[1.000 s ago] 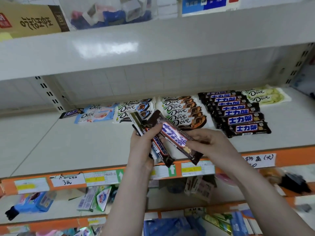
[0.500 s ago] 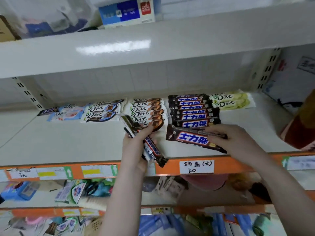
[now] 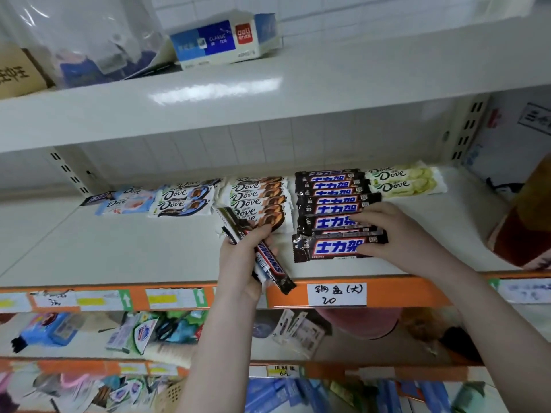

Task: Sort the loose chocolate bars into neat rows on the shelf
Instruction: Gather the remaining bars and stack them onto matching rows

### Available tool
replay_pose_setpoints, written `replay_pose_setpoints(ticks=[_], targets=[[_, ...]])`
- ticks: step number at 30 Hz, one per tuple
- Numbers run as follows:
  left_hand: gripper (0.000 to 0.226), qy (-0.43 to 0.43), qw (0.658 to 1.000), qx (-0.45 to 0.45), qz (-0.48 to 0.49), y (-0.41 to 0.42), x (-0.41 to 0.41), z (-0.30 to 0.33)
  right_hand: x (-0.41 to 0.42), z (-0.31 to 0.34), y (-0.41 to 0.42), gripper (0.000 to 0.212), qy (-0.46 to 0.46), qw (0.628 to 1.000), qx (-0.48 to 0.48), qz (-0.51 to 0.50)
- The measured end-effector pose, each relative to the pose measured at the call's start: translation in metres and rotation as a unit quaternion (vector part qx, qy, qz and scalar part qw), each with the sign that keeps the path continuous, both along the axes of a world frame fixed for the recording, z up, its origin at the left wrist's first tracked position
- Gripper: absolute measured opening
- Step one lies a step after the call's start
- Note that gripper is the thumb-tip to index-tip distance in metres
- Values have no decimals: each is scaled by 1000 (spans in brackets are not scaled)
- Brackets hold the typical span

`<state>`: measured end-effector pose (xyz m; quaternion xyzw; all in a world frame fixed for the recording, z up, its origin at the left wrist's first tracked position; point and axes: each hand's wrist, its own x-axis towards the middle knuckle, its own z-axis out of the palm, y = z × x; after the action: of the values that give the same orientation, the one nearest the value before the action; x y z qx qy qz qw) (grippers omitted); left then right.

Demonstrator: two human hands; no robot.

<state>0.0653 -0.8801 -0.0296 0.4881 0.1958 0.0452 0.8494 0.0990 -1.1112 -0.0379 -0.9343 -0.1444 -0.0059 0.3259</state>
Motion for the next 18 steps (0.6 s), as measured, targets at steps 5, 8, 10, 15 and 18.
replay_pose_setpoints(ticks=[5, 8, 10, 15, 18], targets=[[28, 2, 1000, -4, -6, 2, 4, 0, 4, 5, 3, 63, -3, 998, -57, 6], [28, 3, 1000, -4, -10, 3, 5, -1, 6, 3, 4, 57, -21, 996, -84, 2], [26, 3, 1000, -4, -10, 4, 5, -1, 8, 2, 5, 53, -33, 996, -88, -10], [27, 13, 1000, -18, -14, 5, 6, -1, 11, 0, 6, 51, -50, 995, -86, -31], [28, 17, 1000, -17, -18, 5, 6, -2, 10, -1, 4, 52, -57, 993, -94, -37]])
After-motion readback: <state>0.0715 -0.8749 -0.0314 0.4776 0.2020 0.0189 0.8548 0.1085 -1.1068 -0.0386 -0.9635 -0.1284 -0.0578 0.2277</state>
